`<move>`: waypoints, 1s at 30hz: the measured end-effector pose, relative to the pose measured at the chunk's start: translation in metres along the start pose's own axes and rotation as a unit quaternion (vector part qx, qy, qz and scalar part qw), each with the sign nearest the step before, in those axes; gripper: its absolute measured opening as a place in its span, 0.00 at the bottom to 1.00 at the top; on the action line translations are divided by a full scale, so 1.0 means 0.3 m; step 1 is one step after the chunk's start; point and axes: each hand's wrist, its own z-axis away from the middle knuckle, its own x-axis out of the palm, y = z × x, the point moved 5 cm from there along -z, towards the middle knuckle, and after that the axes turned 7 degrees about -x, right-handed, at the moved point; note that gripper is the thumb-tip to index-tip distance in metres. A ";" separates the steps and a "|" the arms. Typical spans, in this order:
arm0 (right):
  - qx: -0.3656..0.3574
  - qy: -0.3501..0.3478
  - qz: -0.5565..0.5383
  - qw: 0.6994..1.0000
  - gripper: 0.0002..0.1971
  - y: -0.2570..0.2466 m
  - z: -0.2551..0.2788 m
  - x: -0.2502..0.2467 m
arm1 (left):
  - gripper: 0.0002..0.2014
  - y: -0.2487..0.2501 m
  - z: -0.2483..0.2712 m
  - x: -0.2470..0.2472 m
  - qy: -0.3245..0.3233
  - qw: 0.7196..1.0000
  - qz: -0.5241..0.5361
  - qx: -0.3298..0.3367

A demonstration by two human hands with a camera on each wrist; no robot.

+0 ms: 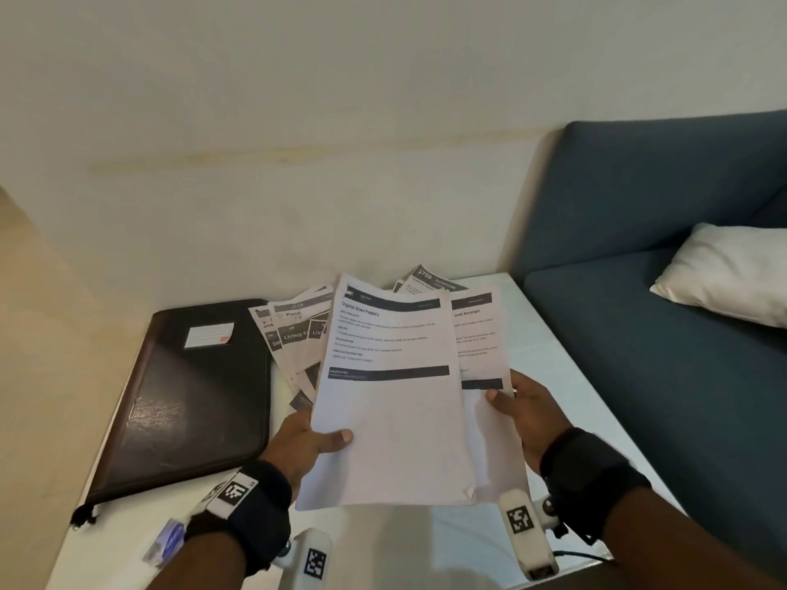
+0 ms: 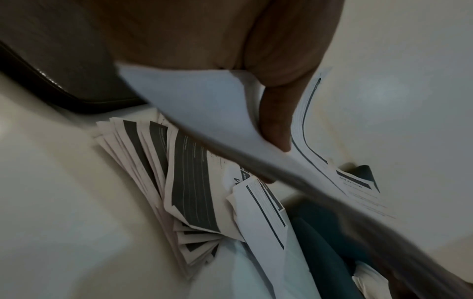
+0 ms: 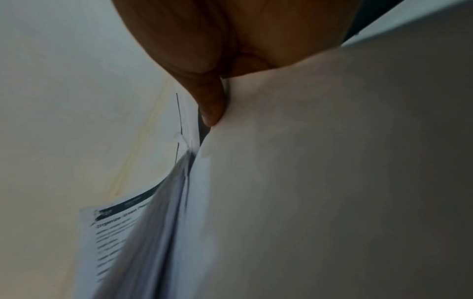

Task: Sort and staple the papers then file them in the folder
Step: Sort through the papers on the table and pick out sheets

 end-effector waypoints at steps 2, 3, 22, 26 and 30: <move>-0.002 -0.015 -0.009 1.000 0.13 -0.003 0.007 0.030 | 0.15 -0.006 -0.004 0.004 -0.006 1.000 0.000 -0.002; -0.002 -0.026 -0.011 1.000 0.13 -0.005 0.012 0.045 | 0.15 -0.005 -0.007 0.006 -0.010 1.000 -0.001 0.001; -0.045 -0.043 -0.037 0.997 0.18 0.004 0.013 0.048 | 0.14 0.060 -0.020 0.075 0.013 0.994 0.036 0.100; -0.057 -0.050 -0.001 0.997 0.17 0.016 0.015 0.061 | 0.12 0.094 0.014 0.086 0.054 0.981 0.062 0.174; -0.061 -0.033 -0.009 0.998 0.18 0.016 0.013 0.052 | 0.21 0.122 0.051 0.120 0.047 0.974 0.092 0.200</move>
